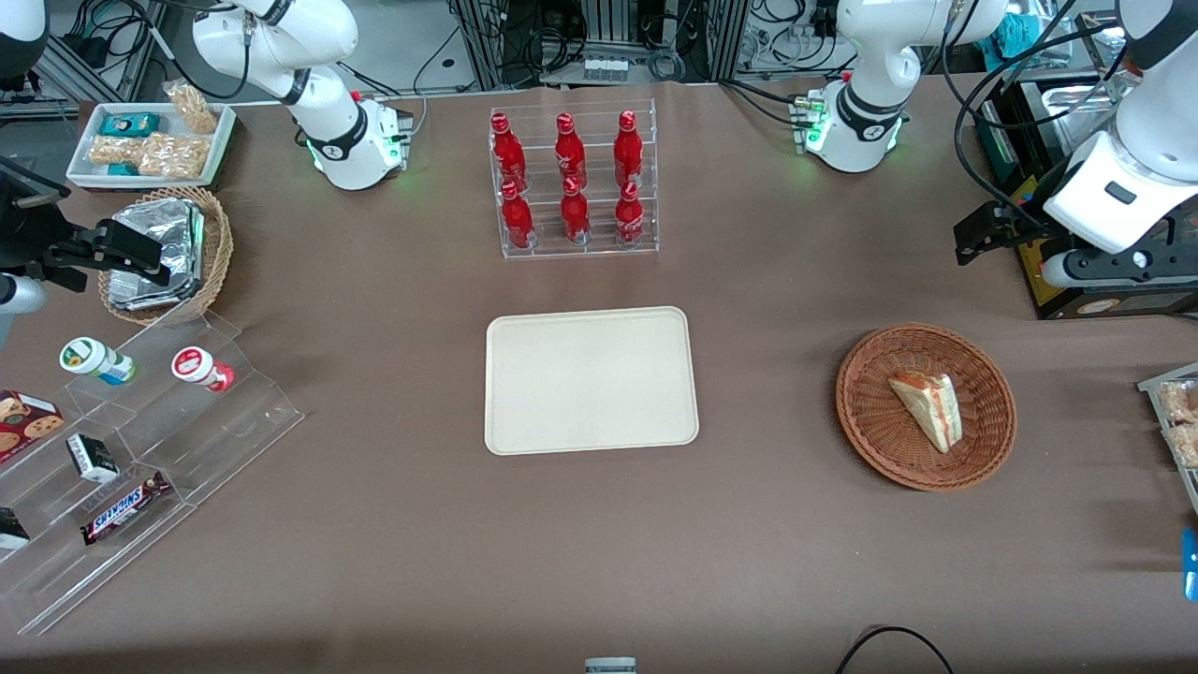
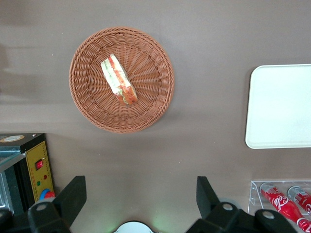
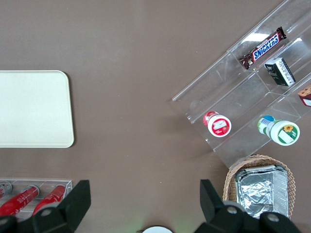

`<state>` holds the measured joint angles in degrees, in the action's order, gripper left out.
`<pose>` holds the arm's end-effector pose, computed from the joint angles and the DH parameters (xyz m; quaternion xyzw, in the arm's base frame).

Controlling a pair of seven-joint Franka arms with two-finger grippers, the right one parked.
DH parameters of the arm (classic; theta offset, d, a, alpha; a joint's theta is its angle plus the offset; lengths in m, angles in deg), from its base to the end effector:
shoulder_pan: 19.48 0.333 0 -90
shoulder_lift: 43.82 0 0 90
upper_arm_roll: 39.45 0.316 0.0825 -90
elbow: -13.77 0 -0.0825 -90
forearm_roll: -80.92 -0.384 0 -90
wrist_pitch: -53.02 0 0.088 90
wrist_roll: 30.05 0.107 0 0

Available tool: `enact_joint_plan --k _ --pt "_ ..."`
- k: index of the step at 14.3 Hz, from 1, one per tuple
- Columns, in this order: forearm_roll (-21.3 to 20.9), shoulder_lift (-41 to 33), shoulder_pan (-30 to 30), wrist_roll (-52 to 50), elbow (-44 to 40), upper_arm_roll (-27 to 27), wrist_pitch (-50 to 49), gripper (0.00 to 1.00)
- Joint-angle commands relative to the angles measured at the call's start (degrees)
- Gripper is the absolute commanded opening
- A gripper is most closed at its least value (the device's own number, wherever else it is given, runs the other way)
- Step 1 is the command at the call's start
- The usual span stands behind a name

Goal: Place sandwich from basket to tray
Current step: 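Lower the open left gripper over the sandwich in the wicker basket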

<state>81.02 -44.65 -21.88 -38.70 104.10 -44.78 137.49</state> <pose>0.5345 -0.0731 0.6217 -0.9990 -0.0080 0.0435 0.0061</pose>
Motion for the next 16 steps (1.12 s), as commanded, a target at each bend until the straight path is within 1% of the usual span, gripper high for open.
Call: enact_joint_plan --k 1,3,5,7,9,11,13,16 --pt "-0.8 0.7 0.6 1.7 -0.6 -0.7 -1.6 1.00" --pt "-0.8 0.8 0.6 2.1 0.8 -0.6 -1.8 1.00" --pt "-1.7 1.7 0.6 2.1 2.3 -0.6 -1.5 1.00" --pt "-3.3 2.3 0.7 2.1 6.1 -0.6 1.7 1.00" --pt "-3.6 1.7 0.8 2.0 10.1 -0.5 5.9 1.00" --pt "-3.6 2.3 0.8 1.9 10.7 -0.2 6.8 1.00" --pt "-3.6 2.3 0.8 1.7 15.3 0.5 12.1 1.00" --pt "-3.5 2.0 0.8 1.1 24.1 2.1 23.8 1.00"
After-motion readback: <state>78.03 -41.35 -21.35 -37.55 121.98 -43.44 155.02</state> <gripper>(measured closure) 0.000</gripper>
